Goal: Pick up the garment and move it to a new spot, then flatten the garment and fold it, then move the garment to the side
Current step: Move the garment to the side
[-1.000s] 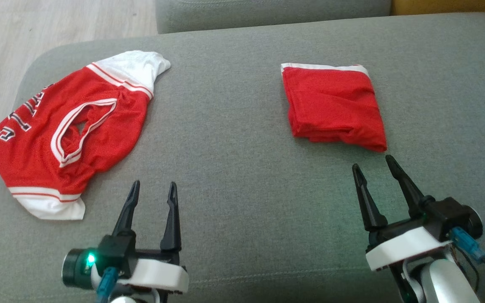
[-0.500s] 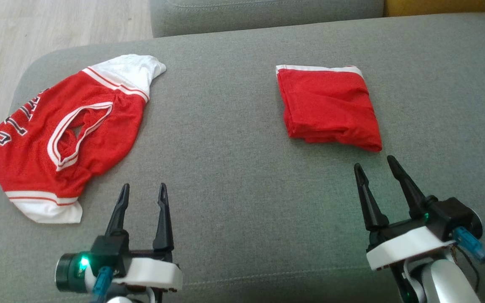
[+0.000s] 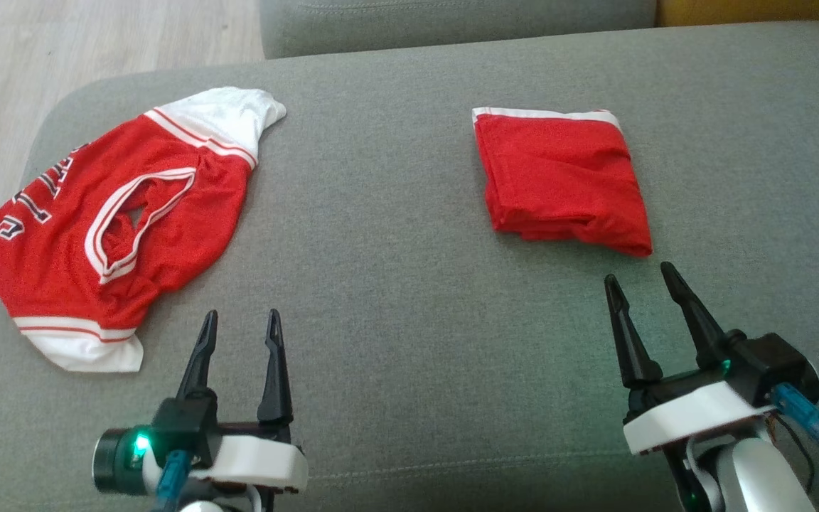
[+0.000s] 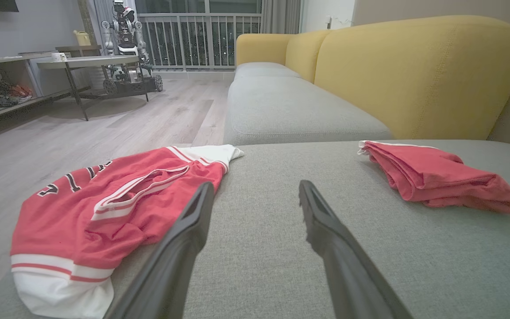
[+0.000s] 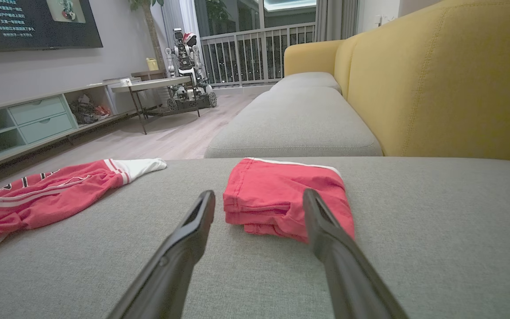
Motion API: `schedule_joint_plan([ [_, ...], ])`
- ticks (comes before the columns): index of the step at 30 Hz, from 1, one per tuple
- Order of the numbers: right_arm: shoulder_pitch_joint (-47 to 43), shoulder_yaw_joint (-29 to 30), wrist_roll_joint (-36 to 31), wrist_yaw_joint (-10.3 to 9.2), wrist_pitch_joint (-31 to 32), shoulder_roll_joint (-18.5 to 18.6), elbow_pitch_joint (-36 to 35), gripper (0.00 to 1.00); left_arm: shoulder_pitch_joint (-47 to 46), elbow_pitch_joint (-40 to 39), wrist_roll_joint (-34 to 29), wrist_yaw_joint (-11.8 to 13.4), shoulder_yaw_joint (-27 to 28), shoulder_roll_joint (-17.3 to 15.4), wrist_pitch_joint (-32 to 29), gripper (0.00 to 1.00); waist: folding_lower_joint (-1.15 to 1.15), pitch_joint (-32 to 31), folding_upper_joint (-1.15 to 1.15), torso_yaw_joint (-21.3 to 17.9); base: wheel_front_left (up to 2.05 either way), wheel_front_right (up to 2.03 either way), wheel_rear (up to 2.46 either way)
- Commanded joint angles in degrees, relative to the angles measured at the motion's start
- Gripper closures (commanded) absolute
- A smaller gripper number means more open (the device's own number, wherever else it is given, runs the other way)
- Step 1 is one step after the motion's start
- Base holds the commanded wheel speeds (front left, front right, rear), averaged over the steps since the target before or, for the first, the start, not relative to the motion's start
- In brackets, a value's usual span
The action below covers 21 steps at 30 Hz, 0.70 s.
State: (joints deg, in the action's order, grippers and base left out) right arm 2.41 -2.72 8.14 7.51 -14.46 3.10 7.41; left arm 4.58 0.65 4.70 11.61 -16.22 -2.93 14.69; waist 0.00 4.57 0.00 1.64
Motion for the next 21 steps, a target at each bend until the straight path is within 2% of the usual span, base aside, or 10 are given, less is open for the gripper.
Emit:
schedule_joint_plan([
  [1, 0.9, -1.1, 0.2, -0.02, -0.5, -0.2, -1.8, 0.00, -1.7, -1.7, 0.0, 0.4, 1.6, 0.1, 0.3, 0.00, 0.00, 0.3, 0.00, 0.2, 0.00, 0.00, 0.00],
  [8, 5.0, 0.9, 5.2, -0.02, -0.5, -0.2, 2.4, 0.00, -3.2, -2.8, -0.9, 0.8, 0.1, 0.1, 0.3, 0.00, 0.00, 3.9, 0.00, 1.0, 0.00, 0.00, 0.00],
  [14, 16.8, 5.4, 8.6, -0.02, -0.3, -0.2, 12.7, 0.00, -6.3, -2.9, 0.0, 1.0, -2.3, 0.1, 0.3, 0.00, 0.00, 9.4, 0.00, 2.3, 0.00, 0.00, 0.00],
  [21, 31.3, 11.2, 8.0, -0.02, 8.6, 4.2, 26.4, 0.00, -11.8, -2.0, 0.6, 0.9, -5.9, 0.1, 0.3, 0.00, 0.00, 15.3, 0.00, 5.1, 0.00, 0.00, 0.00],
])
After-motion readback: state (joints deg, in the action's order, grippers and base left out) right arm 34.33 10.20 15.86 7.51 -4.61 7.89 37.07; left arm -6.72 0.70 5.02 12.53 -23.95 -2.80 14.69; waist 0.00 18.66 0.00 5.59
